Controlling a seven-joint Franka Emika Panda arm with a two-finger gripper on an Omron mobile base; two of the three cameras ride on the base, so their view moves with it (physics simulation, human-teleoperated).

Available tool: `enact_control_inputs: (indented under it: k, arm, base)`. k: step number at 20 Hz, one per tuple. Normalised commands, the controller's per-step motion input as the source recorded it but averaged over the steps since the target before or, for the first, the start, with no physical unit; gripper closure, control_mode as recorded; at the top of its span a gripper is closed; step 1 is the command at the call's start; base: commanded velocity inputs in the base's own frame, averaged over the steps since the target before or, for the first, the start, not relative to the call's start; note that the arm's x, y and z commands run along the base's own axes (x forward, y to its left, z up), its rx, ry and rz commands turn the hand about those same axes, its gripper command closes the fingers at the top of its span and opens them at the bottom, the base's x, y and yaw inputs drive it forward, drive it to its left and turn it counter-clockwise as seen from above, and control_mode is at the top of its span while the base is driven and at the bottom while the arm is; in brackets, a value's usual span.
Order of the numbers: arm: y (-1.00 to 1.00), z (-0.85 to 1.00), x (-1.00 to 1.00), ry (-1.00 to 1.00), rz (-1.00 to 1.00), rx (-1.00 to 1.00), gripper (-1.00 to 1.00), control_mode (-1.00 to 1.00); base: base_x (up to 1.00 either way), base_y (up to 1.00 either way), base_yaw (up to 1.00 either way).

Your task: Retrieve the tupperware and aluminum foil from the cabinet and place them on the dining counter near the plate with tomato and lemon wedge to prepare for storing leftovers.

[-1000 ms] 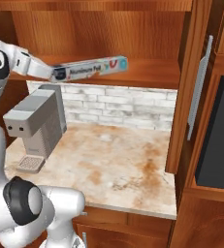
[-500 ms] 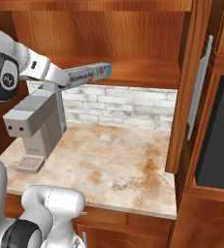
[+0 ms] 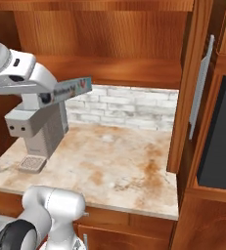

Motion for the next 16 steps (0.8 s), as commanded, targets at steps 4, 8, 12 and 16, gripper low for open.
enact_control_inputs:
  k: [4,8,12,16]
  arm:
    - [0.00,0.00,0.00,0.00,0.00,0.00,1.00,1.00]
    - [0.00,0.00,0.00,0.00,0.00,0.00,1.00,1.00]
    - [0.00,0.00,0.00,0.00,0.00,0.00,1.00,1.00]
    - [0.00,0.00,0.00,0.00,0.00,0.00,1.00,1.00]
  base:
    - [-1.00,0.03,0.08]
    - [-1.00,-0.15,-0.26]
    - [-0.89,-0.12,-0.70]
    - [-0.30,0.00,-0.95]
